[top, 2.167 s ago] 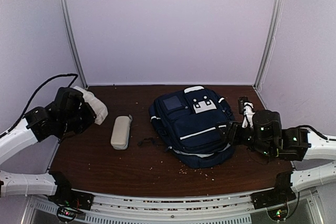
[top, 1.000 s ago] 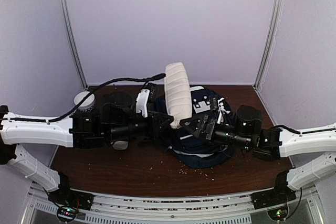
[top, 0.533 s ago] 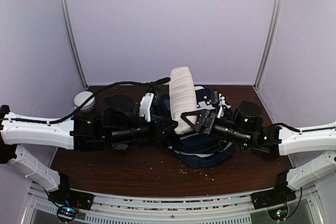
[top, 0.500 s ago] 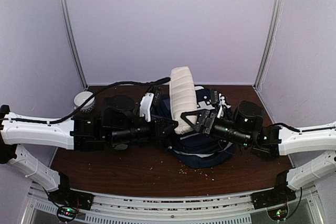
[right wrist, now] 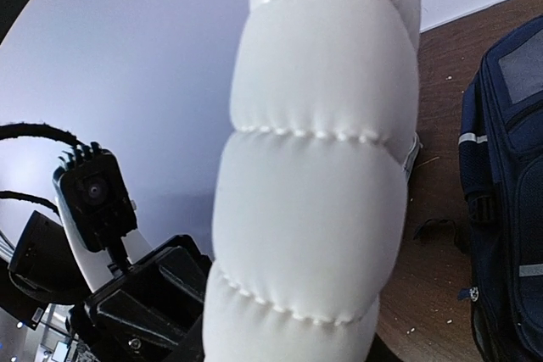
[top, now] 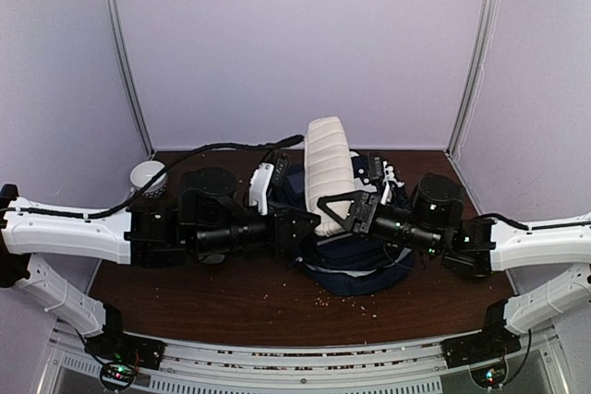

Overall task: Pack the student bag
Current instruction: Pick up the stationery from the center of the board, then place the stationery in the student bag.

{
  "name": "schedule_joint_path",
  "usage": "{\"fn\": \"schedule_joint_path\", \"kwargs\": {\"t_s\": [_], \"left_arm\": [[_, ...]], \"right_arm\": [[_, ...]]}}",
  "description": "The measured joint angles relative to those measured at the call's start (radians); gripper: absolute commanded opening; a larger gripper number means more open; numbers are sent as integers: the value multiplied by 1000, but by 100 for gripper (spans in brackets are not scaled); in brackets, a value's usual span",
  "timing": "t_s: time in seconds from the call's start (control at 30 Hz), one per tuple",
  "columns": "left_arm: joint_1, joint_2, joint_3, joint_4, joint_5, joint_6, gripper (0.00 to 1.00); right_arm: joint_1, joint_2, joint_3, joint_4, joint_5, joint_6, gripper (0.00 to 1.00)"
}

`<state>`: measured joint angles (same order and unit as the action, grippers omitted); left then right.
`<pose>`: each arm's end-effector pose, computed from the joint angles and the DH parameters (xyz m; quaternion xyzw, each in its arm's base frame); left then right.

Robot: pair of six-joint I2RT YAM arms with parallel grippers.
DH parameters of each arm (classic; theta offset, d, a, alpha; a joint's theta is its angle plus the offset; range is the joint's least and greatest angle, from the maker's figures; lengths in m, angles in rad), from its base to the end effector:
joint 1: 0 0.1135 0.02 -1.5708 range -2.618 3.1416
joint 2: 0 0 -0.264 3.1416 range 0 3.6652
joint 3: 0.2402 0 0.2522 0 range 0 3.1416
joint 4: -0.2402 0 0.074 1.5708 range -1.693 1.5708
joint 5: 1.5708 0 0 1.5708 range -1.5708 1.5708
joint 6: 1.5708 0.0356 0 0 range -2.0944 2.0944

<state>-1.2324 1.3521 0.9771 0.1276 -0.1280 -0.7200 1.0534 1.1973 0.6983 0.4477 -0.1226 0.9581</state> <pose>0.1101 -0.2990 0.3106 0.1615 0.7716 -0.4797 0.3853 0.1331 0.2426 0.2891 -0.0766 0.7208 0.6044 0.3306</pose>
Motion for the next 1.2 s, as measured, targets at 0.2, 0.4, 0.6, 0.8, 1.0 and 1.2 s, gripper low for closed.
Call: {"fn": "schedule_joint_path", "kwargs": {"t_s": [0.2, 0.4, 0.6, 0.8, 1.0, 1.2], "left_arm": [[-2, 0, 3, -10, 8, 31, 85], [-2, -74, -38, -90, -37, 92, 95], [-2, -84, -16, -234, -109, 304, 91], [-7, 266, 278, -428, -137, 511, 86], [-8, 560, 513, -559, -117, 624, 82], [-8, 669, 631, -620, -11, 688, 81]], "right_arm": [[0, -133, -1, -95, 61, -47, 34], [0, -323, -6, -293, 166, -117, 33], [0, -595, -66, -559, 288, -163, 33], [0, -806, -159, -805, 378, -135, 33], [0, -885, -224, -965, 414, -94, 33], [0, -895, -225, -1010, 423, -90, 33]]}}
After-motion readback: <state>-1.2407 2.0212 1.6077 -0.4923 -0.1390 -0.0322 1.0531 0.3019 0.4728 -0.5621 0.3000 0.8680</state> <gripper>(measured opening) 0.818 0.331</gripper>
